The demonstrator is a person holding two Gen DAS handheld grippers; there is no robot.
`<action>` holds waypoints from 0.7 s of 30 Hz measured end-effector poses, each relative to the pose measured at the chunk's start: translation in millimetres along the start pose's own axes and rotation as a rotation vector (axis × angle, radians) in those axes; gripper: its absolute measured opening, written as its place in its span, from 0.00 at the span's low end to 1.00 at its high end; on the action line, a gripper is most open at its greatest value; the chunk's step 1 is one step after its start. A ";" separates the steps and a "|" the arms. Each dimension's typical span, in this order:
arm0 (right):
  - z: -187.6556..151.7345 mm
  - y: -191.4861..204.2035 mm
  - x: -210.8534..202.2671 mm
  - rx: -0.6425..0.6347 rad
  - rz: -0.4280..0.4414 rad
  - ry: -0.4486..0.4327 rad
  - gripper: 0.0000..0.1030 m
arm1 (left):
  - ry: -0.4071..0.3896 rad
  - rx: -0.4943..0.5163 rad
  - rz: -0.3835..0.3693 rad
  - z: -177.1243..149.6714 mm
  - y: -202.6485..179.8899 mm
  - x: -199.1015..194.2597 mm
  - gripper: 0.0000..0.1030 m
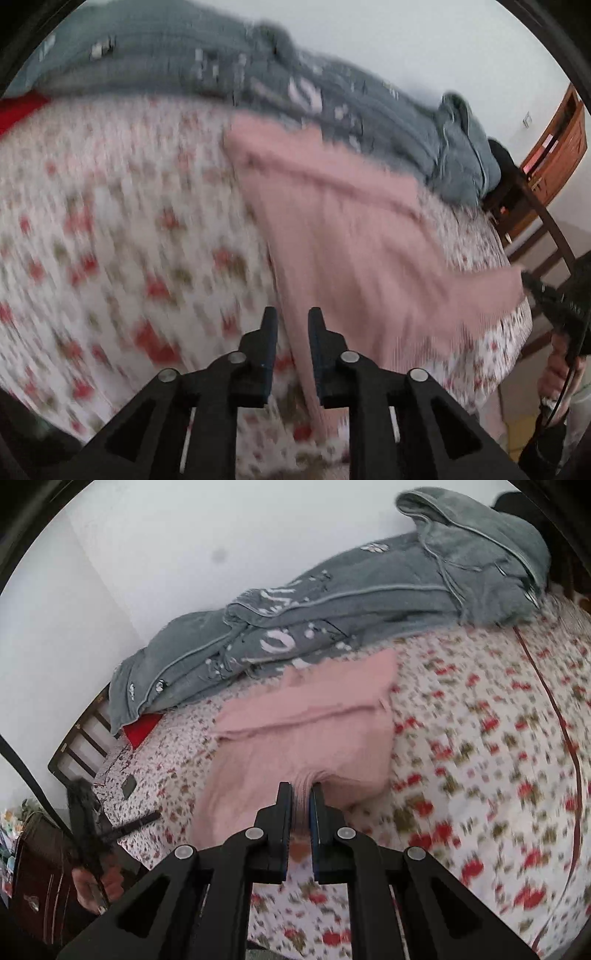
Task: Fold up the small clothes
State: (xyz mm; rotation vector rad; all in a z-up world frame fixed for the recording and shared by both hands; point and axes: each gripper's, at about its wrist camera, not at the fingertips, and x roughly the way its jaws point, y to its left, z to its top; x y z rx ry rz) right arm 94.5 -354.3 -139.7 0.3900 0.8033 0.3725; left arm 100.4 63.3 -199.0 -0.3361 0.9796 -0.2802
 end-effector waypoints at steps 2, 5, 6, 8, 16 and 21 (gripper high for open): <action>-12.0 -6.9 -3.2 0.018 -0.004 0.002 0.09 | 0.054 -0.015 -0.022 -21.6 0.0 11.3 0.17; -23.8 -10.7 -6.0 0.024 -0.012 0.004 0.09 | 0.087 -0.022 -0.038 -45.3 -2.6 21.7 0.17; -27.3 -11.4 -7.0 0.021 -0.016 0.005 0.09 | 0.096 -0.018 -0.041 -50.7 -5.1 24.4 0.17; -34.1 -11.1 -7.2 0.008 -0.028 0.008 0.09 | 0.104 -0.013 -0.029 -55.3 -9.6 28.1 0.19; -45.4 -10.0 -4.9 -0.002 -0.036 0.012 0.09 | 0.046 0.011 0.025 -53.8 -20.5 27.4 0.64; -46.5 -9.9 -4.7 -0.001 -0.034 0.014 0.09 | 0.054 0.014 0.032 -50.4 -25.5 35.1 0.60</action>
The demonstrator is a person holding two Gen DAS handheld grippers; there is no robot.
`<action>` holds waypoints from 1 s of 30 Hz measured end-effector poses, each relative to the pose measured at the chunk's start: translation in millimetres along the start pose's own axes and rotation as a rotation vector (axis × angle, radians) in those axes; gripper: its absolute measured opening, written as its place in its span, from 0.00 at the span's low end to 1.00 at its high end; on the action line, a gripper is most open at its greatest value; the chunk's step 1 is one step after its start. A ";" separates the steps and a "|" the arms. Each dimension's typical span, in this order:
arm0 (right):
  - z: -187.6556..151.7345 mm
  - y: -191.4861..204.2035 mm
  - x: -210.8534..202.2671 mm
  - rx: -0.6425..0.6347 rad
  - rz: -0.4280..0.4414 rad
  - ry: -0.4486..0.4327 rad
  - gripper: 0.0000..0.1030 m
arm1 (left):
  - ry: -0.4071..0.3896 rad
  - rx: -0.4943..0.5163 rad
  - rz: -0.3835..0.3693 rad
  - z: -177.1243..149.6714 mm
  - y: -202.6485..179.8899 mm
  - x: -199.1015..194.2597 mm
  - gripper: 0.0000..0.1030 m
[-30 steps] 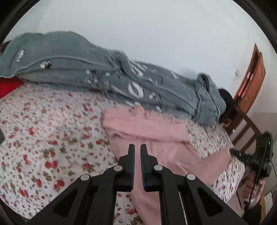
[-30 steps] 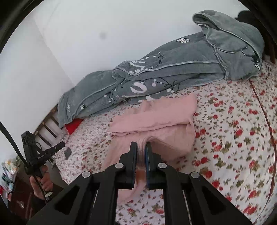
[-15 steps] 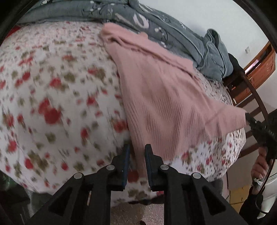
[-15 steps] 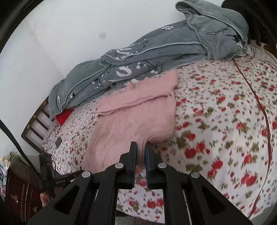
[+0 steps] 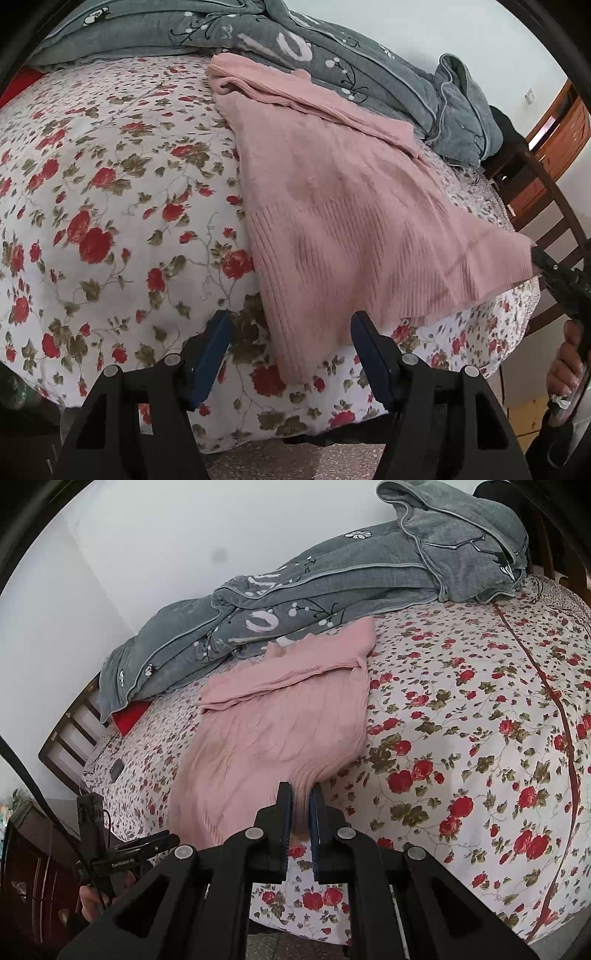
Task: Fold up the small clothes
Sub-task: 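Lift the hem and fold it toward the collar with both tools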
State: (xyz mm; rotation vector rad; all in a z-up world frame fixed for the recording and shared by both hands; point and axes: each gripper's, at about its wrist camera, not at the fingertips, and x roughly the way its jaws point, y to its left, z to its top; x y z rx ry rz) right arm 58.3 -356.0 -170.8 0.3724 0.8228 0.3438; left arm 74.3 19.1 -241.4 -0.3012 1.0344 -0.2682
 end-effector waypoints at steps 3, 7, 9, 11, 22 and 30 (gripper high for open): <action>-0.3 -1.5 0.2 0.005 0.000 0.003 0.09 | 0.019 0.005 0.007 -0.5 -2.7 6.9 0.41; -1.2 -0.5 0.3 0.003 -0.006 0.007 0.09 | 0.030 0.006 0.017 -0.2 -2.8 8.6 0.08; -0.8 0.7 -0.6 0.004 -0.007 0.006 0.09 | 0.015 0.009 0.009 1.8 -2.5 1.4 0.07; 1.5 2.7 -2.5 0.005 -0.006 0.002 0.09 | -0.011 0.022 -0.005 8.1 -3.4 -13.7 0.07; 59.2 28.7 -12.5 -0.008 0.045 -0.065 0.09 | -0.248 0.009 -0.076 99.3 7.0 -105.9 0.06; 119.0 27.6 4.3 0.024 0.067 -0.096 0.09 | -0.308 0.001 -0.090 167.0 2.1 -100.4 0.06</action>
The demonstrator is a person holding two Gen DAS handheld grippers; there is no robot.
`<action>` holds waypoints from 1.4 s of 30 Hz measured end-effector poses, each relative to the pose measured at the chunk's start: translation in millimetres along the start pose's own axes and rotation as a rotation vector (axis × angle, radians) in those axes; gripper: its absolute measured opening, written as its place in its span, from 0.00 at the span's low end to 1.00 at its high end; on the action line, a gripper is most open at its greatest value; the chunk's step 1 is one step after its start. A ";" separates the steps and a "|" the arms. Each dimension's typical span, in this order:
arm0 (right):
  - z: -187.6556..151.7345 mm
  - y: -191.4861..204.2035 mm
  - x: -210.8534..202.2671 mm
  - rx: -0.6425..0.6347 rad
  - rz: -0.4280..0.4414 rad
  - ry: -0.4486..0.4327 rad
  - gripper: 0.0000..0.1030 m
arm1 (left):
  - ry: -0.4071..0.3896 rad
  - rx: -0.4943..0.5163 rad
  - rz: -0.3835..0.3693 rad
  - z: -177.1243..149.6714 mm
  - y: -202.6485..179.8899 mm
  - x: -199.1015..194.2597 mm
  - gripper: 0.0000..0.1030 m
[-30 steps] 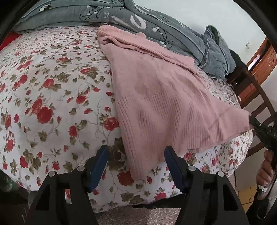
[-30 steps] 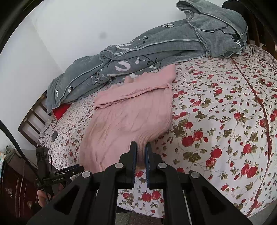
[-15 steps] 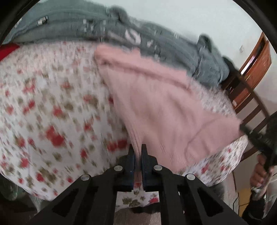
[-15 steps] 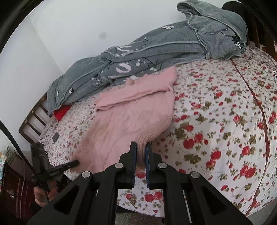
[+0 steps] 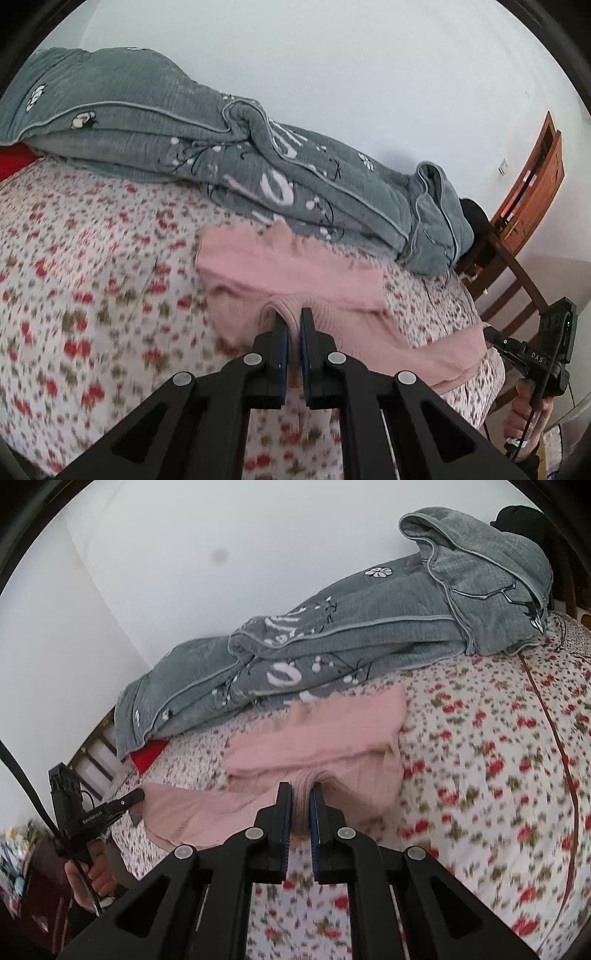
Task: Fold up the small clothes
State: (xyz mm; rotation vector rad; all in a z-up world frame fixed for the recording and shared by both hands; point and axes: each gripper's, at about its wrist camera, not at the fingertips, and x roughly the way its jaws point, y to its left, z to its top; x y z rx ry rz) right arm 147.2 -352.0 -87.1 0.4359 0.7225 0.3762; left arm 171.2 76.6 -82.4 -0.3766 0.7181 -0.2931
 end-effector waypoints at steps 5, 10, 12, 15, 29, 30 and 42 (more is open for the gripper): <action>41.8 -13.3 33.2 0.023 0.004 -0.006 0.09 | -0.004 -0.009 0.015 33.1 4.6 39.4 0.06; 80.6 -28.9 83.1 0.047 0.009 0.008 0.09 | 0.011 -0.023 0.033 61.3 14.2 88.7 0.06; 93.2 -39.7 106.3 0.058 0.012 0.022 0.09 | 0.023 -0.031 0.044 71.9 19.7 111.4 0.06; 106.8 -57.0 141.3 0.079 0.014 0.050 0.09 | 0.044 -0.051 0.054 82.0 27.7 143.1 0.06; 139.4 -133.7 295.9 0.170 -0.008 0.191 0.10 | 0.195 -0.170 0.083 105.8 78.7 279.2 0.07; 139.3 -137.7 305.2 0.175 -0.003 0.200 0.11 | 0.205 -0.178 0.084 106.4 80.5 283.2 0.08; 141.0 -122.0 268.0 0.101 -0.039 0.150 0.42 | 0.133 -0.133 0.157 115.8 70.2 250.5 0.67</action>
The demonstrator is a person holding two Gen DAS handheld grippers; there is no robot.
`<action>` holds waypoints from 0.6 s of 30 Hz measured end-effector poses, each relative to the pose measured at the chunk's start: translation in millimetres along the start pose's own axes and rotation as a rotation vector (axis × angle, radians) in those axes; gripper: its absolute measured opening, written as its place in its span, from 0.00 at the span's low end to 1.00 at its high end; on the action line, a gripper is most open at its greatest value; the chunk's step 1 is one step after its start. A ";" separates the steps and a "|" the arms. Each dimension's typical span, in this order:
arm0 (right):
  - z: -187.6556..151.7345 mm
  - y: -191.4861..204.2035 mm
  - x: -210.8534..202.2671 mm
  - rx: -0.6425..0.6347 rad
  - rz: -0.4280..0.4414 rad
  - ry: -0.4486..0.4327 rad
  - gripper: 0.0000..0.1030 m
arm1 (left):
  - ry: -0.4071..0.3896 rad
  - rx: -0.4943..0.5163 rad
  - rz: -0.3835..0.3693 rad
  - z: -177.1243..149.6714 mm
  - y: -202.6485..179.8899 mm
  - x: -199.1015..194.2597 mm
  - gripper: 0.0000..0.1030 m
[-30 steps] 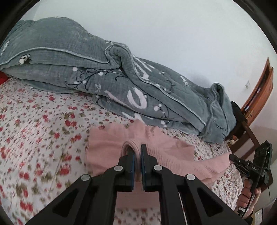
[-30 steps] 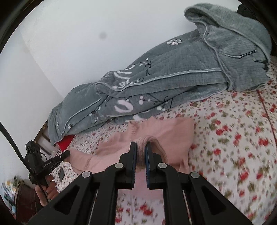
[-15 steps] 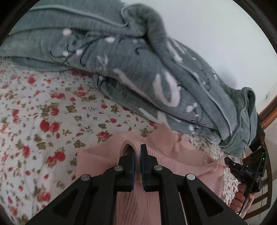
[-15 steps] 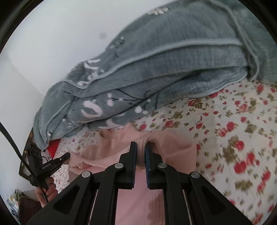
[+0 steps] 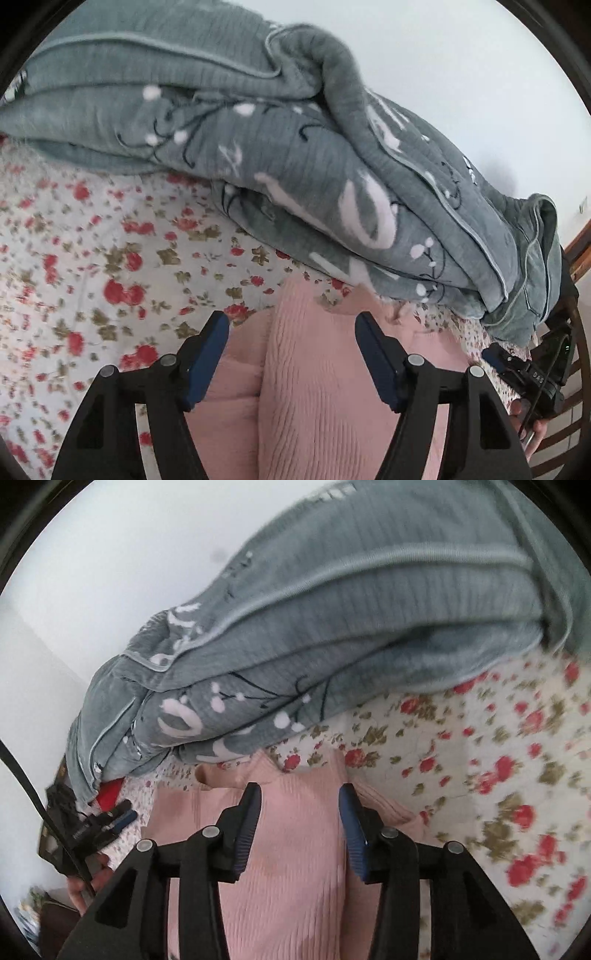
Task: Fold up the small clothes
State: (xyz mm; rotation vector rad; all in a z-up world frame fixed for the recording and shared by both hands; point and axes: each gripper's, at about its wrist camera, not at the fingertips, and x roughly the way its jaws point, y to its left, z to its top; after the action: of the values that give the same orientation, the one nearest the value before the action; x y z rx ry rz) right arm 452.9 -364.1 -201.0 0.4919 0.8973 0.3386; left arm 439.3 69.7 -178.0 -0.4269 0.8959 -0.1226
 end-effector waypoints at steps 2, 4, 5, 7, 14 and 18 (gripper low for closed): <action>-8.8 3.1 -18.7 -0.025 -0.024 -0.009 0.46 | -0.001 0.019 0.019 -5.9 -0.1 -13.8 0.67; -22.0 1.1 -36.8 -0.039 -0.051 -0.018 0.53 | -0.003 0.033 0.045 -15.0 1.7 -25.0 0.68; -30.4 -1.7 -45.1 -0.038 -0.067 -0.017 0.54 | -0.001 0.034 0.060 -23.7 5.0 -31.2 0.68; -46.7 -7.5 -56.0 -0.036 -0.084 -0.011 0.59 | 0.011 0.026 0.067 -37.2 11.1 -37.2 0.68; -96.2 -29.1 -59.4 0.025 -0.052 0.059 0.64 | 0.072 -0.012 0.035 -91.0 35.5 -40.9 0.68; -103.9 -39.6 -47.6 0.104 0.008 0.077 0.64 | 0.110 -0.061 -0.054 -95.8 44.3 -28.4 0.68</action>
State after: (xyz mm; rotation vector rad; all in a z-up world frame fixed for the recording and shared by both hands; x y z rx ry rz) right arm 344.2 -392.5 -245.7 0.5811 0.9911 0.3209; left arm 343.8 88.3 -227.9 -0.5050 0.9980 -0.1702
